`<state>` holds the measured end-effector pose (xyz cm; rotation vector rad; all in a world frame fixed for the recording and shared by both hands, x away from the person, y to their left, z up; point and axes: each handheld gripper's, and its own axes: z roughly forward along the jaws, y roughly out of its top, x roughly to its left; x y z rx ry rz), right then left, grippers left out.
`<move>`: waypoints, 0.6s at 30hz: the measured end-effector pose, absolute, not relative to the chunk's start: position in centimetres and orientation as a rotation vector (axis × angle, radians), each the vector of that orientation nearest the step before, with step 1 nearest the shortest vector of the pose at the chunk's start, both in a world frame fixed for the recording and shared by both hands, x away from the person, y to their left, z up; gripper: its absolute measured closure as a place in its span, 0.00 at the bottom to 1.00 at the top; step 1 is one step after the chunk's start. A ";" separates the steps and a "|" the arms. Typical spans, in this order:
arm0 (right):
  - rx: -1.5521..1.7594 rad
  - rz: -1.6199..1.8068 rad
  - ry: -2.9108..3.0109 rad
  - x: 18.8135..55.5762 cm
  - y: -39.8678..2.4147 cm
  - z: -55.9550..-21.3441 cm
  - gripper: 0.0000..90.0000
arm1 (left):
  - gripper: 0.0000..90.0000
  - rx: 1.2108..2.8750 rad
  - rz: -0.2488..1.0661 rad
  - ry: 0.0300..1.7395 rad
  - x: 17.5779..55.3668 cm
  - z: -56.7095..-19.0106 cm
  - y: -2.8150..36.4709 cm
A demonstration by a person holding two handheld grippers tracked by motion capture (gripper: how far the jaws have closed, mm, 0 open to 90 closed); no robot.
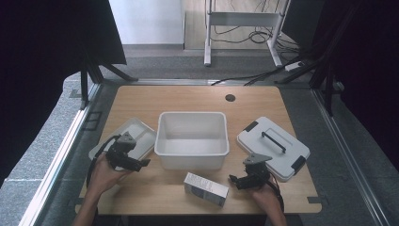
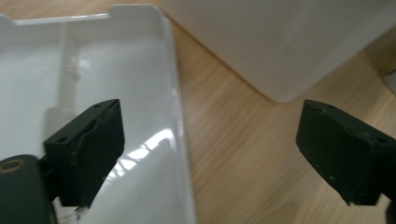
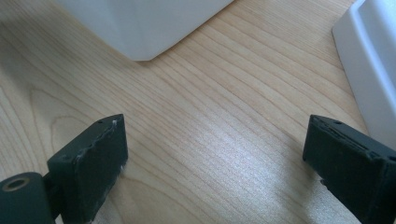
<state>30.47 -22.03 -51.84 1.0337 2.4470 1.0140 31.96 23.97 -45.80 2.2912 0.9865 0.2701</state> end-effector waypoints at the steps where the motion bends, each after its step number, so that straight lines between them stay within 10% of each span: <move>1: 1.034 1.014 2.447 30.5 -22.0 -51.8 0.07 | 0.03 2.300 0.268 0.968 31.5 -46.2 23.3; 18: 1.036 1.018 2.453 30.5 -22.1 -51.8 0.05 | 0.00 2.317 0.246 0.894 29.6 -50.6 20.4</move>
